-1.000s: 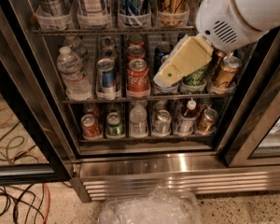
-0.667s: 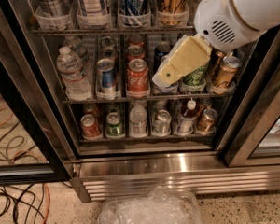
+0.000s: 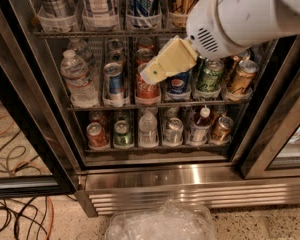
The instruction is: Pick orange can from top shelf of fridge
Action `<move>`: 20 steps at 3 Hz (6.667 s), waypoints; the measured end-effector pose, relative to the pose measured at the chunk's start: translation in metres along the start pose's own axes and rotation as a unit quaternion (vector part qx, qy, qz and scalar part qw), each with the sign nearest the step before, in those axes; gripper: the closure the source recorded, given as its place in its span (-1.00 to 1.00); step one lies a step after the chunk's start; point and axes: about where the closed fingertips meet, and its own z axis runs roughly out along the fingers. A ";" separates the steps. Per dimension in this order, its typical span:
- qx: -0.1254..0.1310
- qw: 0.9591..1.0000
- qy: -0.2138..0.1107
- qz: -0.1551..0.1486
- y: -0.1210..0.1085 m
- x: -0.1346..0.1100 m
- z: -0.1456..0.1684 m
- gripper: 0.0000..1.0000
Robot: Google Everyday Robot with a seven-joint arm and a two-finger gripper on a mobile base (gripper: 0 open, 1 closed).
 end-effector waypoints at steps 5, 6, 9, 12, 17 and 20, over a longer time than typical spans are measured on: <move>0.181 0.955 -0.179 0.150 -0.026 -0.040 -0.017 -1.00; 0.158 0.939 -0.209 0.223 -0.019 -0.051 -0.015 -1.00; 0.152 0.924 -0.235 0.259 0.012 -0.063 -0.027 -1.00; 0.161 0.908 -0.256 0.289 0.029 -0.068 -0.041 -1.00; 0.154 0.912 -0.286 0.252 0.025 -0.106 -0.038 -1.00; 0.156 0.903 -0.224 0.331 0.025 -0.046 0.015 -1.00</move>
Offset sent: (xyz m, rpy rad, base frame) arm 0.0484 0.0036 -0.0012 0.4716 -0.1519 -0.5014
